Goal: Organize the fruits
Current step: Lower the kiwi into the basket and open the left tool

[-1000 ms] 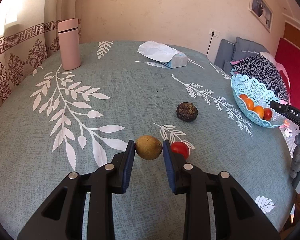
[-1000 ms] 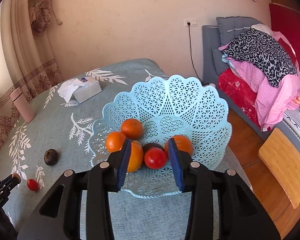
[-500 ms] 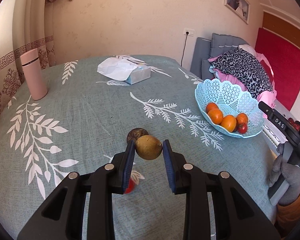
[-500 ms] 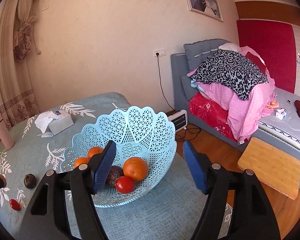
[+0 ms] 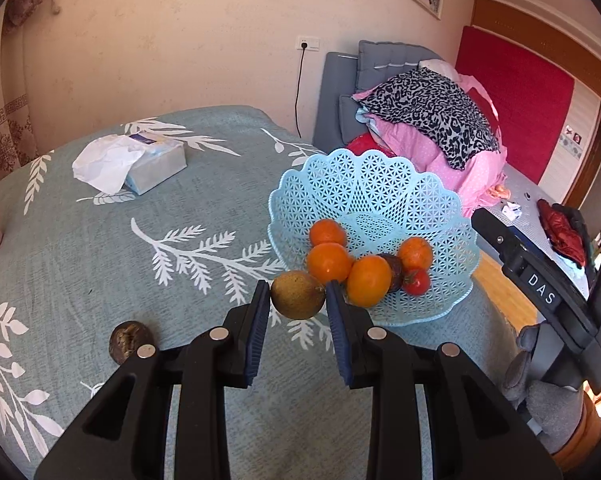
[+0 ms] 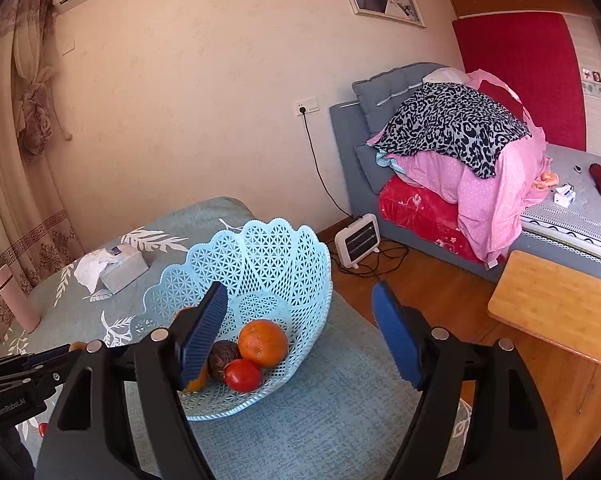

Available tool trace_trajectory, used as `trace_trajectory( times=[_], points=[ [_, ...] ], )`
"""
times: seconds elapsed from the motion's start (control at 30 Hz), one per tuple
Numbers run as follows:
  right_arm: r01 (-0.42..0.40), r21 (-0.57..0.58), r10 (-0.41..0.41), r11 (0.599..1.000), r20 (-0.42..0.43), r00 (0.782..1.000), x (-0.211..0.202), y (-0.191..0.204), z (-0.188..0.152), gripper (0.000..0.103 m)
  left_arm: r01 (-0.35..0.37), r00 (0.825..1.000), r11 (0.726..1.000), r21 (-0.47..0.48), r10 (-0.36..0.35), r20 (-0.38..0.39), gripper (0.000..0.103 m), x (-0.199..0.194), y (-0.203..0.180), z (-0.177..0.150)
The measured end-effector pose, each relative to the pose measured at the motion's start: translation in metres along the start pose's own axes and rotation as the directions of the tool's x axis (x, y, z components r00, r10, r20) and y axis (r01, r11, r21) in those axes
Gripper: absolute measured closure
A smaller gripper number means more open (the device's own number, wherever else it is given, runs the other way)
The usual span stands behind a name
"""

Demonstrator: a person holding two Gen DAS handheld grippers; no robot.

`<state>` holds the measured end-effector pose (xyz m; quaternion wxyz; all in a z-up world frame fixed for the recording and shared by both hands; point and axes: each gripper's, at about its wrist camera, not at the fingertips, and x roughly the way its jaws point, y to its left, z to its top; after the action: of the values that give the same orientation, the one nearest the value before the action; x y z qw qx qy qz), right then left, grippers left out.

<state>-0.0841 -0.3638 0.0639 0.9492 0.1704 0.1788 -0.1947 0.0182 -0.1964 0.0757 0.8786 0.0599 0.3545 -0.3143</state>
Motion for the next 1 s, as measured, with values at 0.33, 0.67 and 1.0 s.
trace_trajectory(
  times=[0.33,0.67,1.0],
  points=[
    [0.002,0.034,-0.002,0.999,-0.003,1.0,0.001,-0.006,0.0,0.026,0.105,0.994,0.994,0.029,-0.103,-0.047,0.074,0.044,-0.026,0.022],
    [0.0,0.039,0.0,0.999,-0.005,1.0,0.001,-0.006,0.0,0.025,0.093,0.996,0.995,-0.038,-0.093,0.009,0.039,0.034,-0.007,0.029],
    [0.0,0.038,0.0,0.999,-0.005,1.0,0.001,-0.006,0.0,0.024,0.001,0.998,0.998,-0.069,0.004,0.065,0.034,0.001,0.021,0.032]
  ],
)
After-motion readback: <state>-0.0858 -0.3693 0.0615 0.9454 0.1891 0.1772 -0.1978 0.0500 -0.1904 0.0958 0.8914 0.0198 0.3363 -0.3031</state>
